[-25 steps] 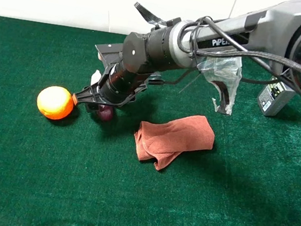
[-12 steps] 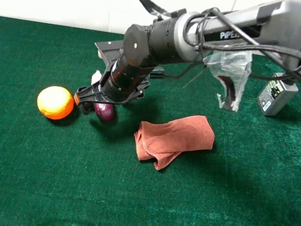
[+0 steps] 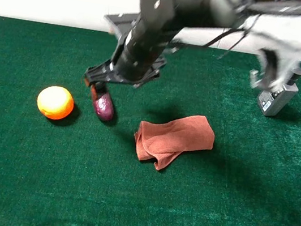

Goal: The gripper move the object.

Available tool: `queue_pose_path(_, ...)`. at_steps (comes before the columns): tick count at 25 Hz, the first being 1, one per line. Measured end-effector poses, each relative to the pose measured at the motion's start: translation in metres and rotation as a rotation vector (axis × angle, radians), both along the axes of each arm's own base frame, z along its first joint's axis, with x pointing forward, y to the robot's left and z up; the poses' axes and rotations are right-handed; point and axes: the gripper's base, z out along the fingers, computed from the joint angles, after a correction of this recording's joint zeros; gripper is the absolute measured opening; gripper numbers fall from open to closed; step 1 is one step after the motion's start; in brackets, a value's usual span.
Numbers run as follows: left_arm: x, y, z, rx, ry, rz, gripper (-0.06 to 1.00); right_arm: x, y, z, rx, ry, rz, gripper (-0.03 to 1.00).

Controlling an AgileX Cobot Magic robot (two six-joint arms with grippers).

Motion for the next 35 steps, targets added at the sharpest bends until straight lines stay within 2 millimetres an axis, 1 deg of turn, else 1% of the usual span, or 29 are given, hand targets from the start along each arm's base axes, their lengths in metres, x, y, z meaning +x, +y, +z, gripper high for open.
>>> queue_pose_path(5, 0.000, 0.000, 0.000, 0.000, 0.000, 0.000, 0.99, 0.002, -0.028, 0.042, -0.021, 0.022, -0.029, 0.70)
queue_pose_path(11, 0.000, 0.000, 0.000, 0.000, 0.000, 0.000, 0.99, -0.003, -0.065, 0.089, -0.050, 0.043, -0.068, 0.70)
queue_pose_path(15, 0.000, 0.000, 0.000, 0.000, 0.000, 0.000, 0.99, -0.008, -0.089, 0.114, -0.076, 0.044, -0.102, 0.70)
queue_pose_path(19, 0.000, 0.000, 0.000, 0.000, 0.000, 0.000, 0.99, -0.010, -0.116, 0.134, -0.128, 0.042, -0.149, 0.70)
queue_pose_path(23, 0.000, 0.000, 0.000, 0.000, 0.000, 0.000, 0.99, -0.013, -0.143, 0.158, -0.126, -0.020, -0.216, 0.70)
queue_pose_path(25, 0.000, 0.000, 0.000, 0.000, 0.000, 0.000, 0.99, -0.019, -0.156, 0.171, -0.108, -0.053, -0.245, 0.70)
queue_pose_path(27, 0.000, 0.000, 0.000, 0.000, 0.000, 0.000, 0.99, -0.026, -0.168, 0.180, -0.100, -0.077, -0.273, 0.70)
queue_pose_path(30, 0.000, 0.000, 0.000, 0.000, 0.000, 0.000, 0.99, -0.043, -0.187, 0.188, -0.099, -0.105, -0.309, 0.70)
queue_pose_path(35, 0.000, 0.000, 0.000, 0.000, 0.000, 0.000, 0.99, -0.079, -0.217, 0.199, -0.096, -0.172, -0.357, 0.70)
